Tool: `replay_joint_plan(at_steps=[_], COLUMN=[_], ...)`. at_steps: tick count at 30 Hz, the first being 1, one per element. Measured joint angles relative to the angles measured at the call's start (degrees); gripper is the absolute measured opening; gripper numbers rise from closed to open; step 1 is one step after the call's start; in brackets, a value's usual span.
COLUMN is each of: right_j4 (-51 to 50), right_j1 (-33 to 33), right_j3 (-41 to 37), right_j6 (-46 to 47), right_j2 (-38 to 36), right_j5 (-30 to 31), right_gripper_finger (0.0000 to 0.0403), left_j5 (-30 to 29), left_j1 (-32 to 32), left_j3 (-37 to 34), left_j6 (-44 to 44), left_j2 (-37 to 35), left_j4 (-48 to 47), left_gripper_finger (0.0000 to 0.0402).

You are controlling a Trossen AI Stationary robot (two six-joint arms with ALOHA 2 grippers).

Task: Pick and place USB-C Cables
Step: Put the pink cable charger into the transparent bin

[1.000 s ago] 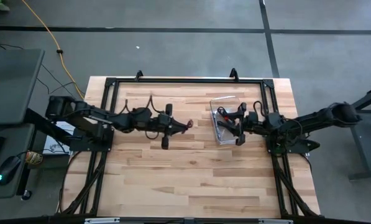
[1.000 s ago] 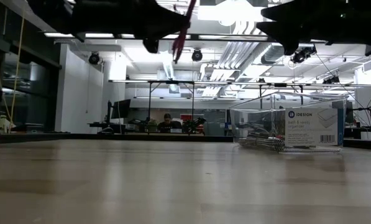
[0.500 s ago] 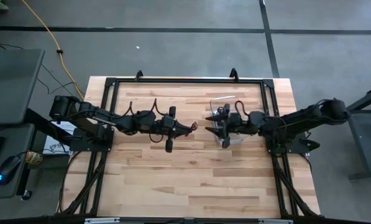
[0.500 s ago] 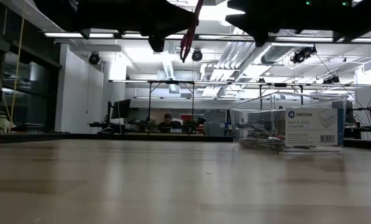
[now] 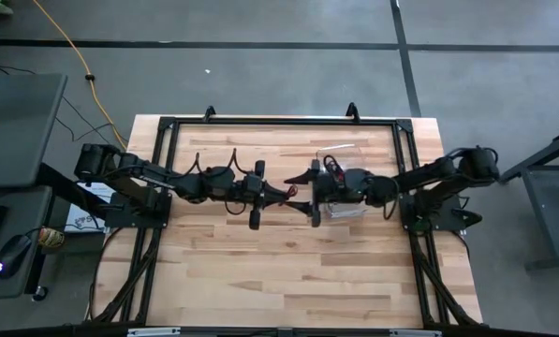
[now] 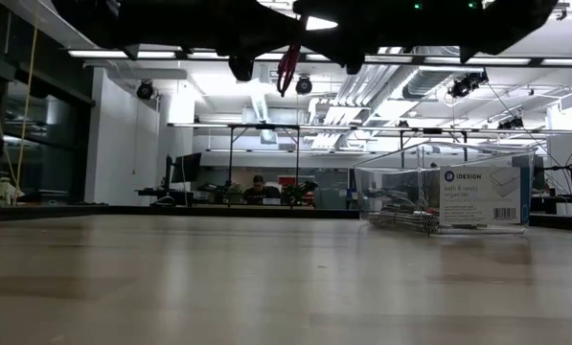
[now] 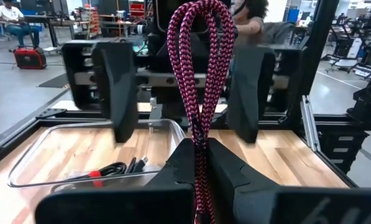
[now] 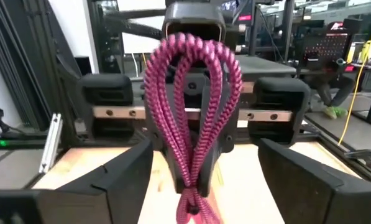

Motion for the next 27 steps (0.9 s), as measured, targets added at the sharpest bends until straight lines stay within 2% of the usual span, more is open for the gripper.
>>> replay_joint_plan(at_steps=[5,17,21,27], right_j4=[-0.55,-2.54,-2.79,-3.39], right_j1=[0.02,0.15,-0.11,-0.66], right_j3=[3.14,3.89,3.90,4.06], right_j6=[-2.05,-2.12,-1.86,-0.34], right_j2=[2.81,2.79,2.79,2.71], right_j5=[-0.12,-0.21,-0.21,-0.78], right_gripper_finger=[0.0288,0.0282,0.0234,0.0094], left_j5=[0.11,0.15,0.13,-0.34], left_j1=[0.00,-0.02,0.02,0.04], left_j3=[-0.02,-0.04,-0.04,-0.09], left_j6=[0.01,-1.00,-0.60,-0.76], left_j2=[0.00,0.00,0.00,-0.05], left_j4=[-0.24,-0.24,-0.24,-0.61], left_gripper_finger=[0.0000,0.0000,0.0000,0.0000])
